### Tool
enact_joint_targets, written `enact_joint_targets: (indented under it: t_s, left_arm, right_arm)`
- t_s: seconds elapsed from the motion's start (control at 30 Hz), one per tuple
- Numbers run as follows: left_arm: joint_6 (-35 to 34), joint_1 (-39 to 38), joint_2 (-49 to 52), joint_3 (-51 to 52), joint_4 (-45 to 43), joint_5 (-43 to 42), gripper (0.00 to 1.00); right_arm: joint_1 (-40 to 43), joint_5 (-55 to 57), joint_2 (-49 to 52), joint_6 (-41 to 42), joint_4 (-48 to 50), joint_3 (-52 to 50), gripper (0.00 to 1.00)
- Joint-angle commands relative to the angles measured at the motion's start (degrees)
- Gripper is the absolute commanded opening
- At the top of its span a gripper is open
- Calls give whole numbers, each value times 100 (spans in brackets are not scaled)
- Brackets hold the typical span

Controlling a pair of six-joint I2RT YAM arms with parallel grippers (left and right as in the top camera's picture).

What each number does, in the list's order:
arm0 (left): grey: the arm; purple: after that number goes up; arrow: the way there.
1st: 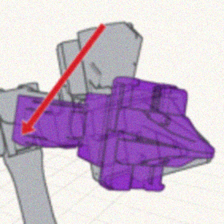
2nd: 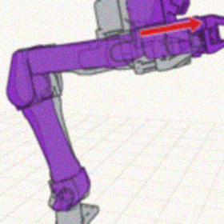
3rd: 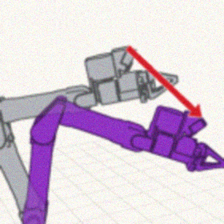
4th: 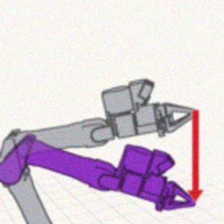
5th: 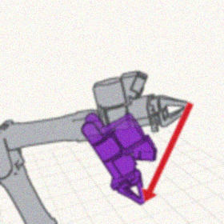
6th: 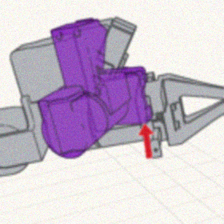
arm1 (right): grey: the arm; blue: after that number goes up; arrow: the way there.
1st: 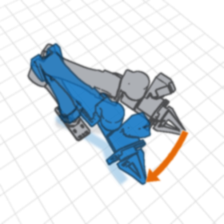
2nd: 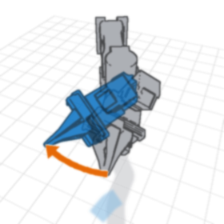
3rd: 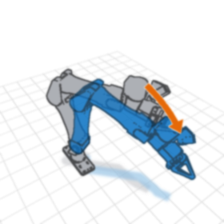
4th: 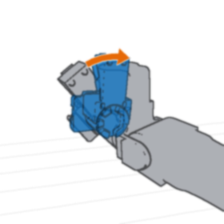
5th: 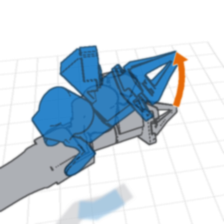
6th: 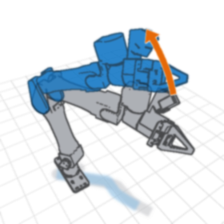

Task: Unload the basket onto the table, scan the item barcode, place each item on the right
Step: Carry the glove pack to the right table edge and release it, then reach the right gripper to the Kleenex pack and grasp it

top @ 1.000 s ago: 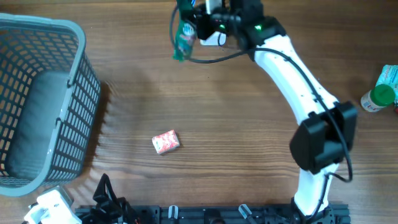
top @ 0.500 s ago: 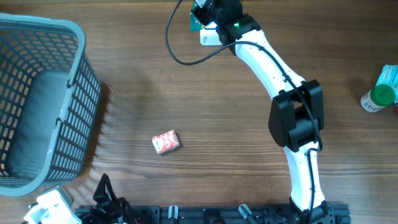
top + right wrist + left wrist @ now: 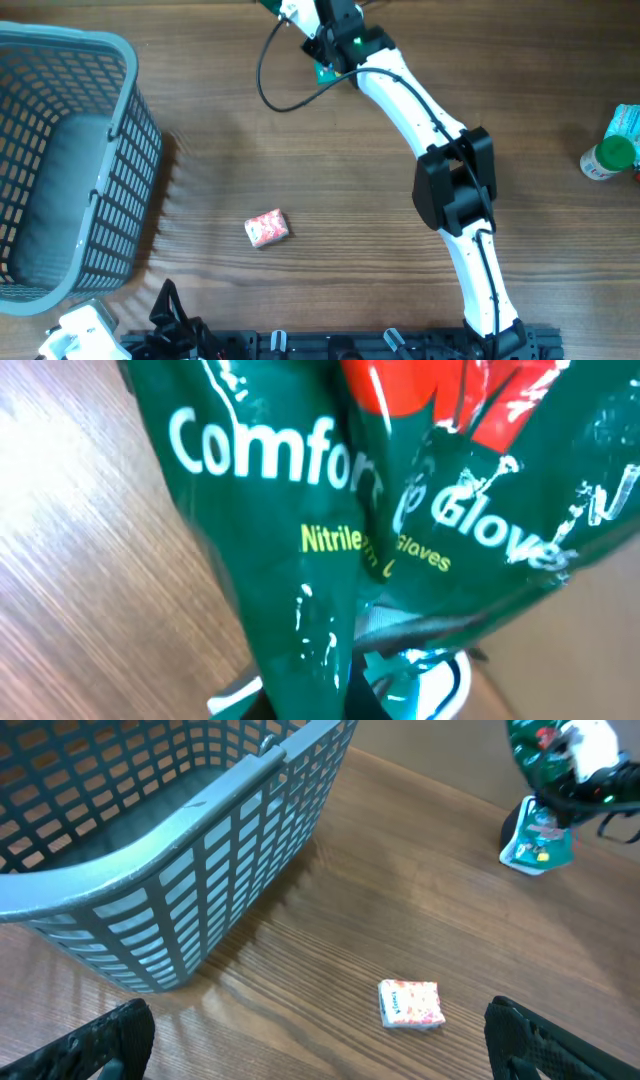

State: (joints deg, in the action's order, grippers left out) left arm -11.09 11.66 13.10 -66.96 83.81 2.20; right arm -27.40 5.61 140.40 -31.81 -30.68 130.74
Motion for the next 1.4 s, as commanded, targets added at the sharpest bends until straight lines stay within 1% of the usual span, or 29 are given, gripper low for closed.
enact_joint_targets:
  t_s: [0.0, 0.03, 0.07, 0.1, 0.17, 0.2, 0.27, 0.37, 0.43, 0.47, 0.5, 0.53, 0.57, 0.6, 0.63, 0.67, 0.73, 0.83, 0.9, 0.93, 0.97, 1.0, 1.07, 1.1, 1.13, 1.2, 1.27, 1.3, 1.37]
  left_arm:
    - [-9, 35, -26, 0, -20, -24, 100]
    - [-9, 35, -26, 0, -20, -24, 100]
    - [-9, 35, -26, 0, -20, -24, 100]
    - [-9, 35, -26, 0, -20, -24, 100]
    - [-9, 35, -26, 0, -20, -24, 100]
    - [-9, 35, -26, 0, -22, -24, 100]
    - [-11, 35, -26, 0, -20, -24, 100]
    - [-9, 35, -26, 0, -20, -24, 100]
    - [-9, 35, -26, 0, -20, -24, 100]
    - [-9, 35, -26, 0, -20, -24, 100]
    - [-9, 35, -26, 0, -20, -24, 100]
    - [-9, 35, -26, 0, -20, -24, 100]
    - [-9, 35, -26, 0, -20, -24, 100]
    - [-9, 35, -26, 0, -20, -24, 100]
    - [-9, 35, -26, 0, -20, -24, 100]
    - [-9, 35, -26, 0, -20, -24, 100]
    - [-9, 35, -26, 0, -20, -24, 100]
    - [-9, 35, -26, 0, -22, -24, 100]
    - [-9, 35, -26, 0, -20, -24, 100]
    - [-9, 35, -26, 0, -20, -24, 100]
    - [-9, 35, -26, 0, -20, -24, 100]
    - [-9, 35, -26, 0, -20, -24, 100]
    - [-9, 35, -26, 0, -20, -24, 100]
    - [-9, 35, -26, 0, -20, -24, 100]
    - [-9, 35, -26, 0, -20, -24, 100]
    - [-9, 35, -26, 0, -22, -24, 100]
    - [-9, 35, -26, 0, -20, -24, 100]
    - [-9, 35, -26, 0, -20, -24, 100]
    - [-9, 35, -26, 0, -22, -24, 100]
  right_arm:
    - [190, -20, -839, 1272, -772, 522, 4]
    - [326, 2, -1025, 1482, -1113, 522, 4]
    - [651, 7, -1207, 1978, -1626, 522, 4]
    - [870, 7, -1241, 2262, -1882, 522, 4]
    - [1631, -9, -1211, 2824, -2299, 435, 4]
    - [2111, -52, -1172, 2903, -2291, 236, 4]
    - [3027, -68, -997, 2806, -2061, -125, 4]
    - [3993, -68, -684, 2782, -1915, -374, 4]
    - [4811, -94, -442, 3077, -1648, -374, 4]
    - [4942, -162, -442, 3073, -1606, -374, 4]
    - [5069, -149, -444, 3069, -1591, -369, 11]
    - [5128, -131, -444, 3073, -1596, -369, 30]
    - [5184, -131, -444, 3075, -1604, -369, 60]
    - [5206, -133, -485, 3222, -1609, -367, 68]
    - [5184, -192, -575, 3342, -1624, -363, 91]
    - [5117, -295, -713, 3351, -1685, -334, 100]
    - [4815, -560, -1163, 3346, -1722, -315, 99]
    - [3917, -1733, -2031, 3357, -2302, -315, 100]
    - [3246, -2782, -2282, 3359, -3047, -315, 100]
    - [2734, -3355, -2280, 3532, -3807, -317, 100]
    - [2247, -3620, -2208, 3512, -4564, -389, 100]
    - [1692, -3679, -2146, 3477, -5086, -603, 94]
    - [990, -3676, -2135, 3475, -5200, -1113, 90]
    - [391, -3679, -2135, 3477, -5121, -1624, 84]
    - [33, -3722, -2135, 3482, -4977, -1943, 80]
    - [-782, -4054, -2135, 3585, -4288, -2780, 76]
    - [-1231, -4015, -2135, 3928, -3587, -3316, 76]
    - [-1460, -4017, -2135, 4240, -3082, -3689, 76]
    - [-1644, -4022, -2135, 4798, -2284, -4260, 76]
